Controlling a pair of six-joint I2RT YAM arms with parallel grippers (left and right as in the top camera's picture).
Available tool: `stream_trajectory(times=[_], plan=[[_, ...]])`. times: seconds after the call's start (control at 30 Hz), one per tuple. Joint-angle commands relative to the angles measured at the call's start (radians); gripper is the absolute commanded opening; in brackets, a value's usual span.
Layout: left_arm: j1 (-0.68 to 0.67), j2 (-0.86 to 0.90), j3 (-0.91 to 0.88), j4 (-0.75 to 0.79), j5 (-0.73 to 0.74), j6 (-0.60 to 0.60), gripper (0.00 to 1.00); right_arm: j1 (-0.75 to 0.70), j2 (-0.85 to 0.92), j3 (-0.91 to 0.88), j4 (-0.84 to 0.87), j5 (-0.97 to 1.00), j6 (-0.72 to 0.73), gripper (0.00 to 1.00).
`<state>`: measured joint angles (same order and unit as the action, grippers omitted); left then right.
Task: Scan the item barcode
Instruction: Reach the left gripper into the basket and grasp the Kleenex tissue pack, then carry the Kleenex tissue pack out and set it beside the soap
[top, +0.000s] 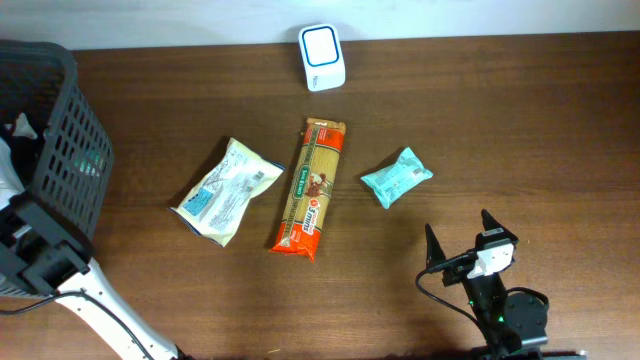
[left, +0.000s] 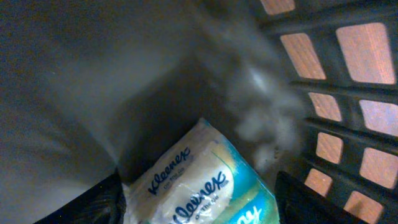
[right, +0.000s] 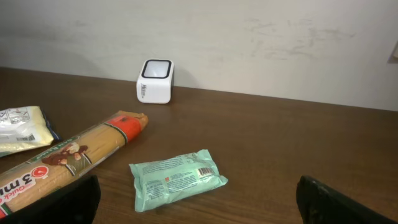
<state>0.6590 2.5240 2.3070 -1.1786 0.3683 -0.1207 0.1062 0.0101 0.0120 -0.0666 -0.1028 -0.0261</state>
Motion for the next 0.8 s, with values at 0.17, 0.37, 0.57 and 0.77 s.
stream_trajectory(times=[0.17, 0.37, 0.57, 0.77], plan=[[-0.043, 0.062, -0.005, -0.011, -0.107, 0.002, 0.05, -0.002, -0.006, -0.006, -0.002, 0.005, 0.008, 0.99], [-0.039, 0.055, 0.224, -0.174, -0.108, 0.017, 0.02, -0.002, -0.006, -0.006, -0.002, 0.005, 0.008, 0.99], [-0.029, 0.022, 0.830, -0.422, -0.103, 0.016, 0.01, -0.002, -0.006, -0.006, -0.002, 0.005, 0.008, 0.99], [-0.080, -0.274, 0.831, -0.443, -0.063, 0.028, 0.00, -0.002, -0.006, -0.006, -0.002, 0.005, 0.008, 0.99]])
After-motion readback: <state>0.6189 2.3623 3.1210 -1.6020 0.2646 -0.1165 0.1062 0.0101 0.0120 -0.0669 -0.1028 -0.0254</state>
